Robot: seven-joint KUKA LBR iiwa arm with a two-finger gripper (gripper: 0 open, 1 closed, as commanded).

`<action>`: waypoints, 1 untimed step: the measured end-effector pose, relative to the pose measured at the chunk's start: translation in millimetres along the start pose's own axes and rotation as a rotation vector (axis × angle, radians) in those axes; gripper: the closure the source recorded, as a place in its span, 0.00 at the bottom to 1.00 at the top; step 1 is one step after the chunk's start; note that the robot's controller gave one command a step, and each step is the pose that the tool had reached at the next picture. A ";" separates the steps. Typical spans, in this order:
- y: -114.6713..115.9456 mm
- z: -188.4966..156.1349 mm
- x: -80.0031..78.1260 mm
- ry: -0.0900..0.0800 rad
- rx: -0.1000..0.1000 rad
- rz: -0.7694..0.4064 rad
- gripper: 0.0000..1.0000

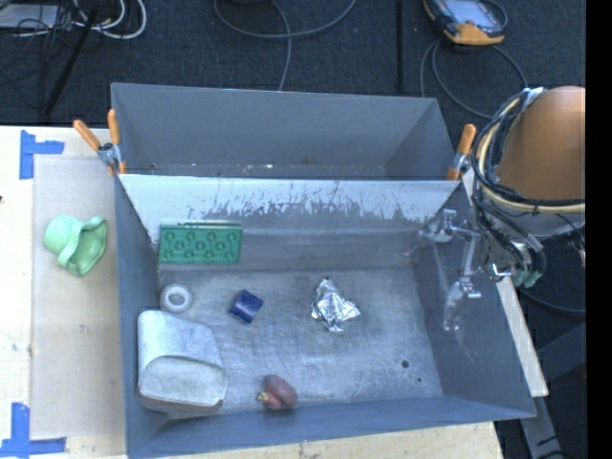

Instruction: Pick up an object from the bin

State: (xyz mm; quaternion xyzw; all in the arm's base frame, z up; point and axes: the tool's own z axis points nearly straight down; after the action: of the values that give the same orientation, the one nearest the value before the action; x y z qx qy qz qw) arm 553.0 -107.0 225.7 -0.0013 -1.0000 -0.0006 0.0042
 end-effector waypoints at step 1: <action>87.2 135.0 -0.3 0.001 -0.002 0.180 0.00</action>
Offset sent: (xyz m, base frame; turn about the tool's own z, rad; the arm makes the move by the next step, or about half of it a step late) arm 0.0014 0.0837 -0.1301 0.1838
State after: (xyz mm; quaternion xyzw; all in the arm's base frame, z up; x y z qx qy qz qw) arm 552.4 -19.6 90.8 -0.0914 -0.9958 -0.0014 0.0046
